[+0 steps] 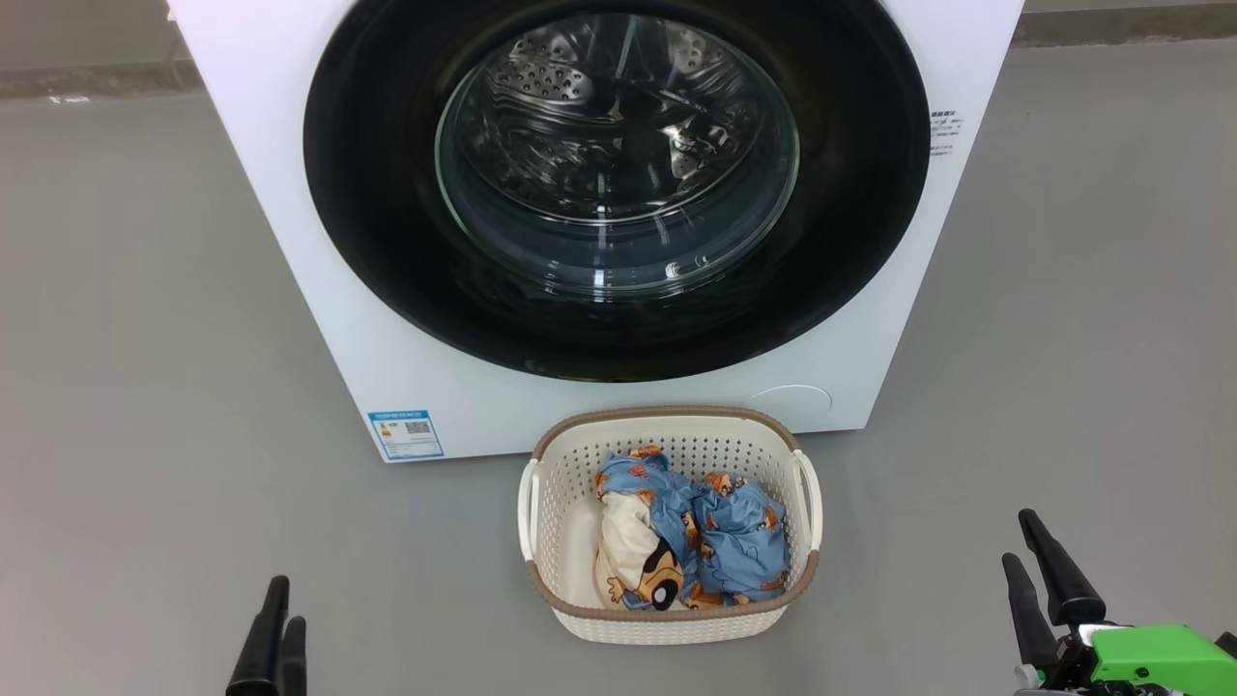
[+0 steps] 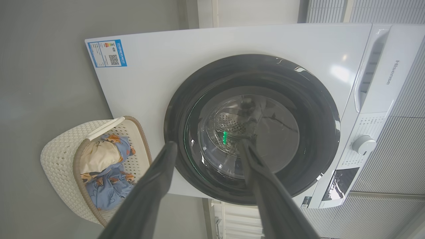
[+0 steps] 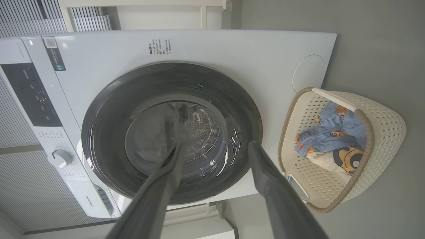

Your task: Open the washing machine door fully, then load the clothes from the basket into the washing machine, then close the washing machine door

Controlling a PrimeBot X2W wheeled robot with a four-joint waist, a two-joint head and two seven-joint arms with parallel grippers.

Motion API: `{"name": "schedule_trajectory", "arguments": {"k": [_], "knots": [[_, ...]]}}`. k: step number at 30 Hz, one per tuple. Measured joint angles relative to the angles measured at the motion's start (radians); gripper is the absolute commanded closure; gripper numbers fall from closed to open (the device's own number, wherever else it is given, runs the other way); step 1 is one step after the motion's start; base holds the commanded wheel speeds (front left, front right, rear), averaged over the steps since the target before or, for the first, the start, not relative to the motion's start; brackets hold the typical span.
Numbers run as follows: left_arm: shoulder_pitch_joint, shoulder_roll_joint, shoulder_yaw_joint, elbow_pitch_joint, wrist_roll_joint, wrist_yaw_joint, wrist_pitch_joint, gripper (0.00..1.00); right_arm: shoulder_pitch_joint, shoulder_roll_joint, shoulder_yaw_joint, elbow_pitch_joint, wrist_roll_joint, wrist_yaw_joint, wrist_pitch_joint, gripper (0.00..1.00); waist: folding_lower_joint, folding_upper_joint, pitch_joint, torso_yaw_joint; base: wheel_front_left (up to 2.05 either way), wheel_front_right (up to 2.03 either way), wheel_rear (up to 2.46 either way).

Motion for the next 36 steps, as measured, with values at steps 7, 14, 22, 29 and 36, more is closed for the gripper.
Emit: {"name": "schedule_trajectory", "arguments": {"k": [7,14,22,29,36], "knots": [[0.0,0.002,-0.01,-0.01,0.03,0.0,-0.018,0.0,0.0,-0.005,0.019,-0.005,-0.019,0.0,-0.022,0.0,-0.0013,0.0,0.001,0.002,0.0,0.0,0.0],[0.0,0.006,-0.019,-0.024,0.106,0.0,-0.041,0.0,-0.003,-0.022,0.038,-0.008,-0.08,0.0,-0.044,0.0,-0.0014,0.0,0.004,0.005,0.0,0.0,0.0],[0.0,0.007,-0.028,-0.039,0.204,0.0,-0.062,0.0,-0.007,-0.035,0.06,-0.018,-0.165,0.0,-0.065,0.0,-0.0015,0.0,0.009,0.01,0.0,0.0,0.0],[-0.001,0.007,-0.035,-0.042,0.275,0.0,-0.079,0.0,-0.022,-0.046,0.079,-0.024,-0.221,0.0,-0.083,0.0,-0.0015,0.0,0.01,0.014,0.0,0.0,0.0],[-0.001,0.007,-0.045,-0.05,0.385,0.0,-0.102,0.0,-0.028,-0.063,0.107,-0.027,-0.302,0.0,-0.107,0.0,-0.0016,0.0,0.01,0.017,0.0,0.0,0.0]]}}
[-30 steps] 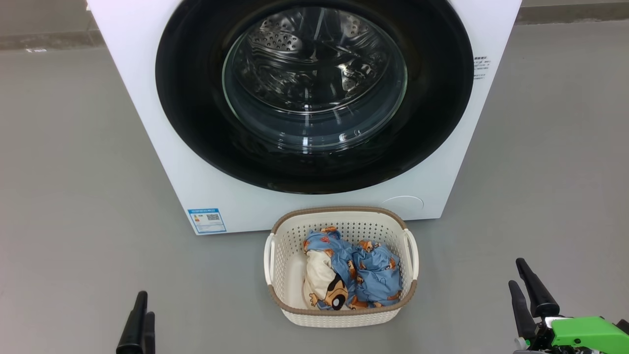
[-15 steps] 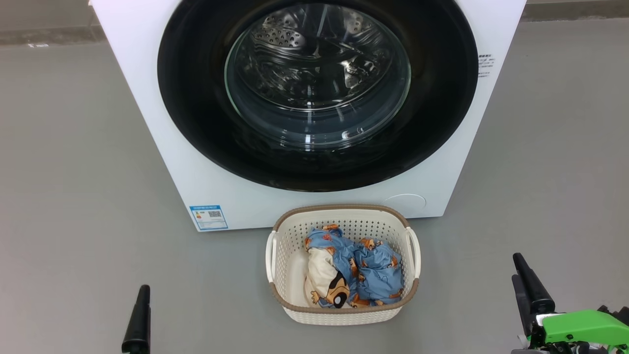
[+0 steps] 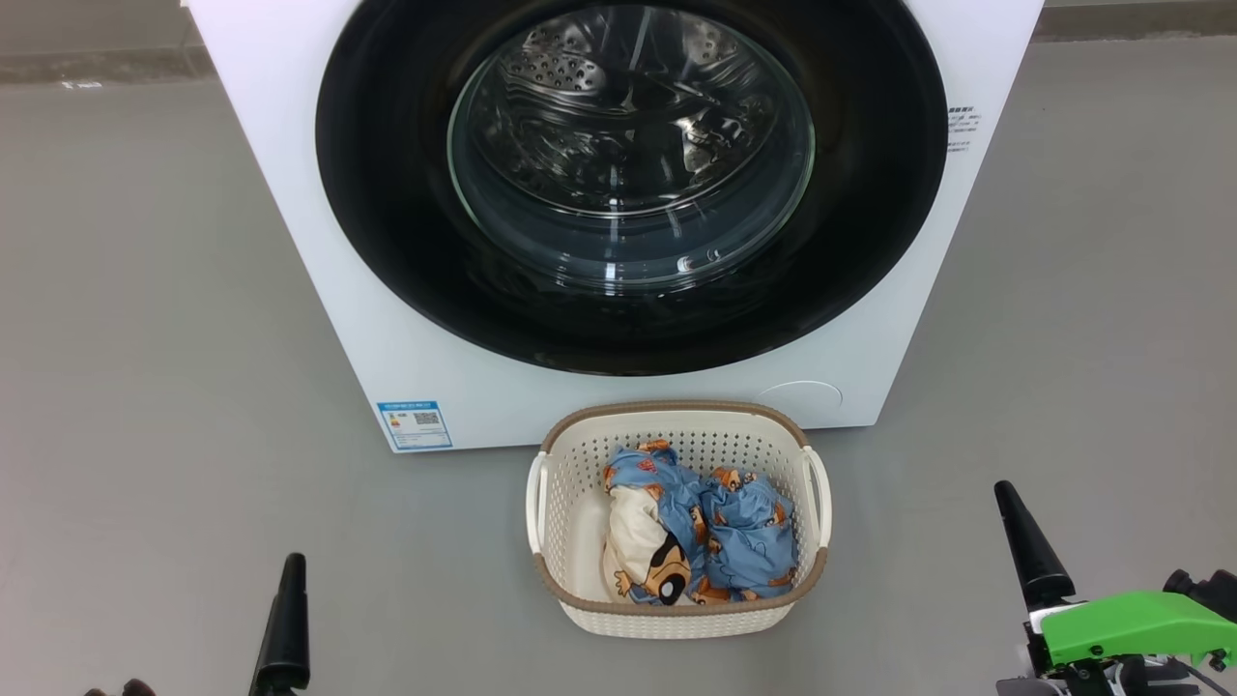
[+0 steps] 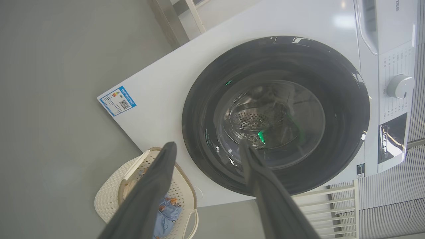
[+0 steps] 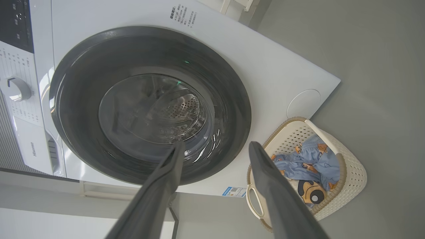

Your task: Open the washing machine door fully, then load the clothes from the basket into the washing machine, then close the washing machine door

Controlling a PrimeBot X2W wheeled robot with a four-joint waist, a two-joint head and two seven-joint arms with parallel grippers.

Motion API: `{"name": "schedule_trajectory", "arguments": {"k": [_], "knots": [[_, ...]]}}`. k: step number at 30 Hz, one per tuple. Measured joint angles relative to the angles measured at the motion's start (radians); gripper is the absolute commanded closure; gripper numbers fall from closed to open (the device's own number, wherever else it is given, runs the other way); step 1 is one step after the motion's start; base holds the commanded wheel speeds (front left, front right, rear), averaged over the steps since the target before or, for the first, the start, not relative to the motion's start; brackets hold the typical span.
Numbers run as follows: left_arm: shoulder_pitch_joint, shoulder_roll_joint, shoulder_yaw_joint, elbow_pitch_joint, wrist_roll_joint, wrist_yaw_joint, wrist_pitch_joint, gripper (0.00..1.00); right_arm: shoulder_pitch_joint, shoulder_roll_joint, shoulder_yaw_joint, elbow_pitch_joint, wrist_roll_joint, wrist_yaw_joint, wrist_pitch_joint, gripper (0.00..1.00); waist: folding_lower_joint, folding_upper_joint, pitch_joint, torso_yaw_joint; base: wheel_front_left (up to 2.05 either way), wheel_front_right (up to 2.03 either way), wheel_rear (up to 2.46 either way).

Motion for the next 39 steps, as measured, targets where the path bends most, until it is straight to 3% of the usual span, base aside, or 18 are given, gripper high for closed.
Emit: {"name": "schedule_trajectory", "arguments": {"k": [39], "knots": [[-0.005,0.01,-0.048,-0.035,0.433,-0.001,-0.11,0.0,-0.04,-0.064,0.105,-0.01,-0.362,0.0,-0.11,0.0,0.0,0.0,0.011,0.02,0.0,0.0,0.0]]}}
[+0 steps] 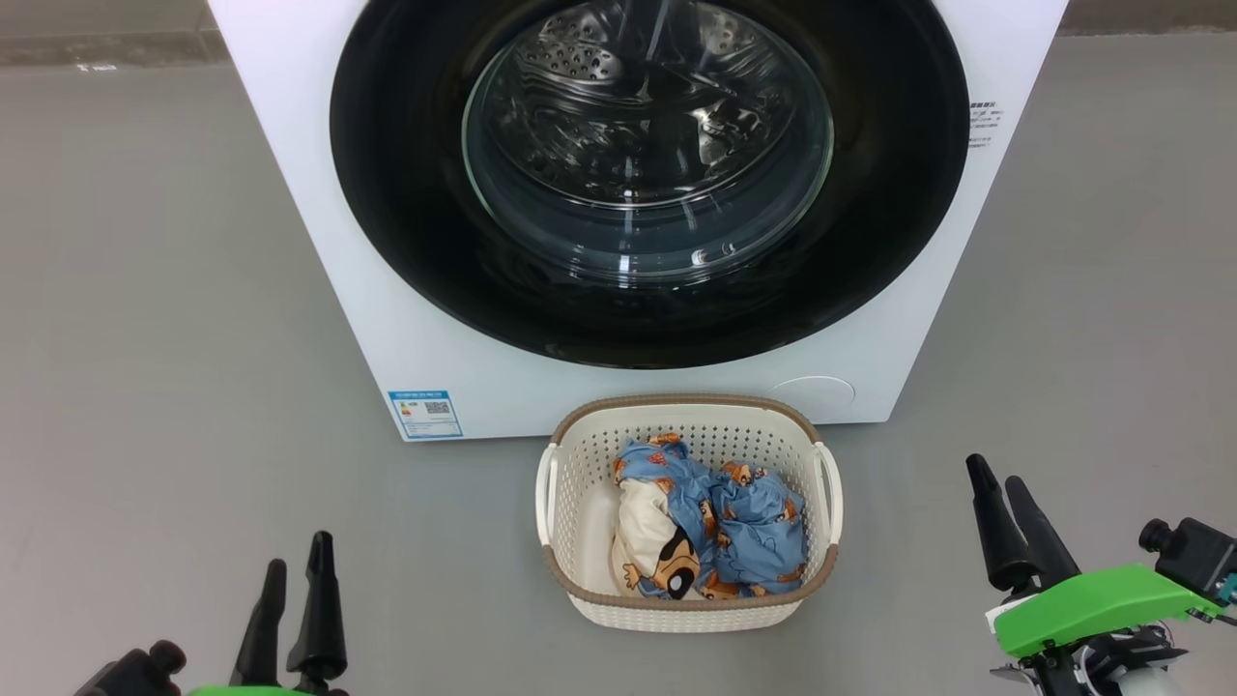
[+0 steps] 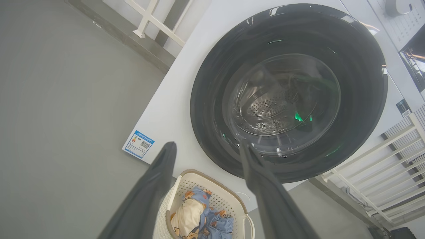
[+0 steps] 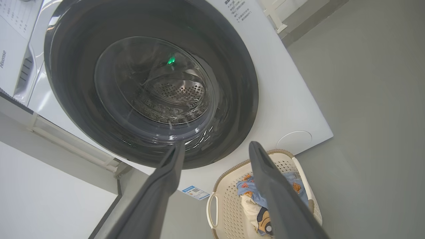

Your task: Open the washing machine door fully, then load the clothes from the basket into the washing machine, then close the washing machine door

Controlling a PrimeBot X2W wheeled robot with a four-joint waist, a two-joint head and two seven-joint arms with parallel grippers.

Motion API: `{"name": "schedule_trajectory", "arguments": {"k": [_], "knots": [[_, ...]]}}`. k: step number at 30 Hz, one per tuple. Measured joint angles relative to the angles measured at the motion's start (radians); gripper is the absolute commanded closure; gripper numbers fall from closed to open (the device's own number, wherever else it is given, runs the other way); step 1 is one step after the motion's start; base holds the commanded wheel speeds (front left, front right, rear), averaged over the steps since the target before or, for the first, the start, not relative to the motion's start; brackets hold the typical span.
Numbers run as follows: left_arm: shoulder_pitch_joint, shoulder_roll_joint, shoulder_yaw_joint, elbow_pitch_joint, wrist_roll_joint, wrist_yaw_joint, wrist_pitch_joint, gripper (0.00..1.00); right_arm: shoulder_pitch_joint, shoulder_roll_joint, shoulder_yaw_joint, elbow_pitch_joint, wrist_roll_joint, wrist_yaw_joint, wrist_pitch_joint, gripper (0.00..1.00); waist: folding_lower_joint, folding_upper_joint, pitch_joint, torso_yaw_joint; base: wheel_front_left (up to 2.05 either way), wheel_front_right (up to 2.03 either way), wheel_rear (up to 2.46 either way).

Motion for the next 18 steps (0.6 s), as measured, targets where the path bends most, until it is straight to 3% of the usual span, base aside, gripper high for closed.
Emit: {"name": "schedule_trajectory", "arguments": {"k": [18], "knots": [[-0.001,0.01,-0.017,-0.003,0.18,0.0,-0.051,0.0,-0.016,-0.026,0.045,-0.002,-0.158,0.0,-0.049,0.0,0.0,0.0,-0.008,0.001,0.0,0.0,0.0]]}}
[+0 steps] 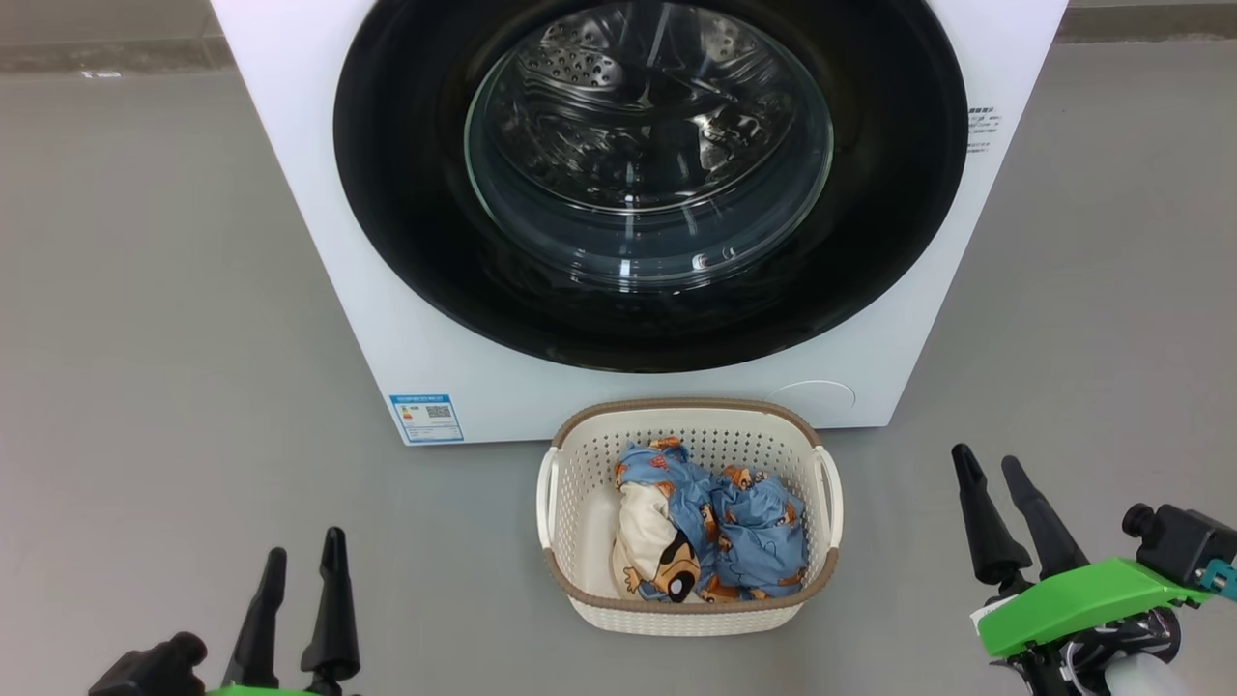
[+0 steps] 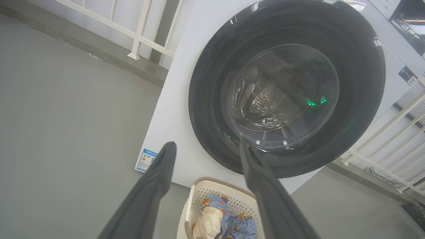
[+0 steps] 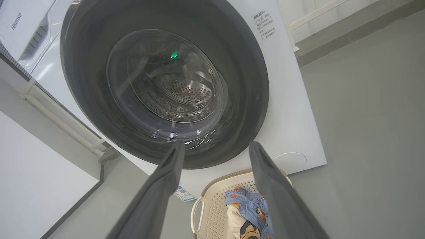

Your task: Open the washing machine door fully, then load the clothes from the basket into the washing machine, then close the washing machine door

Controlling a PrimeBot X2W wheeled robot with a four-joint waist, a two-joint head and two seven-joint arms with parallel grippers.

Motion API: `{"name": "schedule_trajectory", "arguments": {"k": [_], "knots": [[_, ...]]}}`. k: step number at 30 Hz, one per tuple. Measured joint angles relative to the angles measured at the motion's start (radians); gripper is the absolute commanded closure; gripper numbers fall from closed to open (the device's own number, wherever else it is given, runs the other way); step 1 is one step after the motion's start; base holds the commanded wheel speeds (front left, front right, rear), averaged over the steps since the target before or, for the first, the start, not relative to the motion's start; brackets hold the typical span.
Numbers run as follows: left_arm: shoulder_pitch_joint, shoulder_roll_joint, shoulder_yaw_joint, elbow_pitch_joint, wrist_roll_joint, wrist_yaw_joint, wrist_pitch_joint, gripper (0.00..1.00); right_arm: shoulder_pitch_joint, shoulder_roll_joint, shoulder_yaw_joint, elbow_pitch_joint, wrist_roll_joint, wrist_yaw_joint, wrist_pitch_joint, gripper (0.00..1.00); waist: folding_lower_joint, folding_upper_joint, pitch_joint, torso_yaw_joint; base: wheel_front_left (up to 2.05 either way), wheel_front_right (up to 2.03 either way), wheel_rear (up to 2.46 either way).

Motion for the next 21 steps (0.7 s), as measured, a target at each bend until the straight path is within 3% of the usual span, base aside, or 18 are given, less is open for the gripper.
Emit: {"name": "schedule_trajectory", "arguments": {"k": [21], "knots": [[-0.008,0.007,-0.013,0.0,0.22,-0.002,-0.058,0.0,-0.007,-0.031,0.038,-0.004,-0.161,0.0,-0.056,0.0,0.0,0.0,0.003,0.001,0.0,0.0,0.0]]}}
